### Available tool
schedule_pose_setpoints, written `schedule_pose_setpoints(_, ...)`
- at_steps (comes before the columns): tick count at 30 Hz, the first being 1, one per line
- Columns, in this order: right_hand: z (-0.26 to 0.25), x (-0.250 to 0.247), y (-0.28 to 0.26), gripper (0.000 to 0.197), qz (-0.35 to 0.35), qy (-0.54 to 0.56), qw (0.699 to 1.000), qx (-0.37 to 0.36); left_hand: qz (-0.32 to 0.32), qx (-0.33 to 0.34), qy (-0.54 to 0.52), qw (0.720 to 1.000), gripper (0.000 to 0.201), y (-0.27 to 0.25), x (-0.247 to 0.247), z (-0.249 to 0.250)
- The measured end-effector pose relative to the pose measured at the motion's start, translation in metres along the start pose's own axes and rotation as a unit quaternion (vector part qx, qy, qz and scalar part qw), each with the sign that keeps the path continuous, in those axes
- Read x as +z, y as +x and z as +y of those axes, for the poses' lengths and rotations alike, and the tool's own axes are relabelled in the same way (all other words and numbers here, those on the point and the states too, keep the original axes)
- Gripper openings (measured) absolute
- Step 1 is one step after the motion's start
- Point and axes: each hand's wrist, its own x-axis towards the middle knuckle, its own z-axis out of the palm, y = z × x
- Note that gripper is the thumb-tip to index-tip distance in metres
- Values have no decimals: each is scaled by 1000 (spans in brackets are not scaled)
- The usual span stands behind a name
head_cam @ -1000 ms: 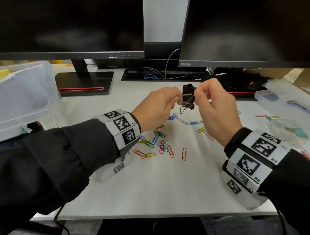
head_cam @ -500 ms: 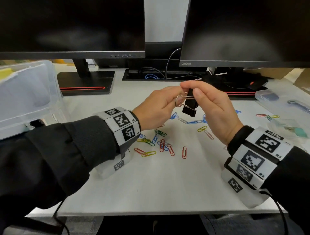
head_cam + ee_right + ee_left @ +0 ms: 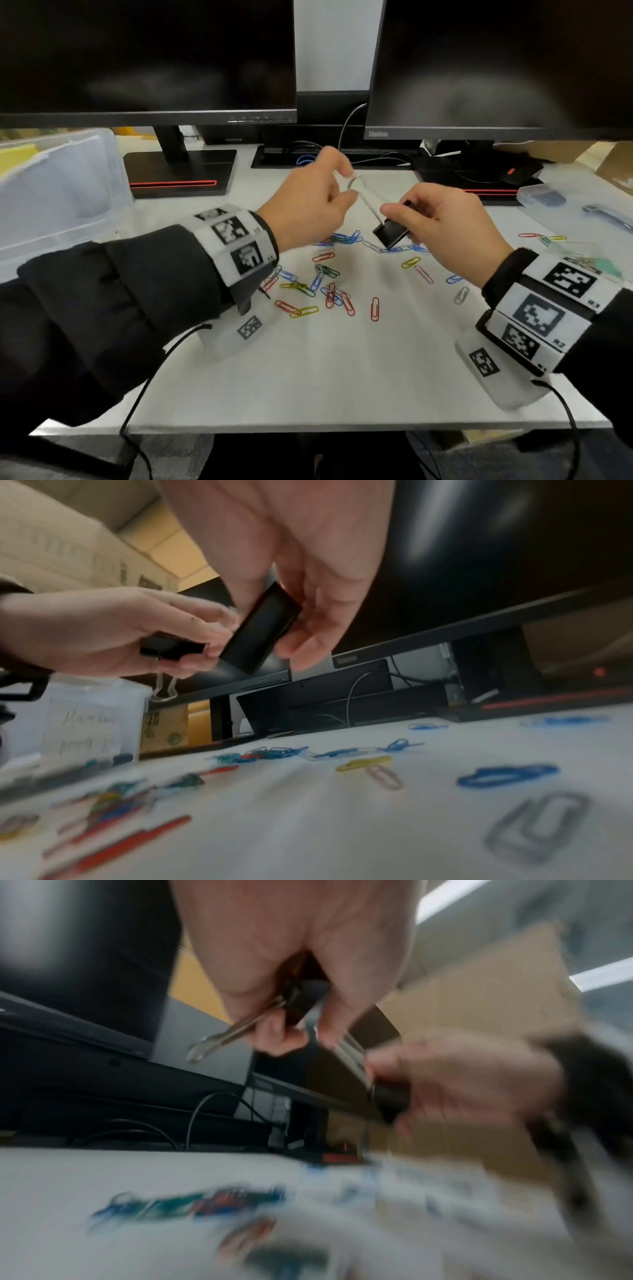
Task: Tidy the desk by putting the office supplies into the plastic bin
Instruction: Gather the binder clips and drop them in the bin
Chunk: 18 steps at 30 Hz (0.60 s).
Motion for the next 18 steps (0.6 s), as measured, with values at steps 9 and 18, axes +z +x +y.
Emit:
schedule_pose_setpoints(9,-15,7,-1,17,-124,361,906,182,-70,25,-96,993,36,-1,-21,46)
schedule_pose_setpoints(18,-24,2,-8,25,-248,475,825,180,-141,139,-8,980,67,-22,12,32)
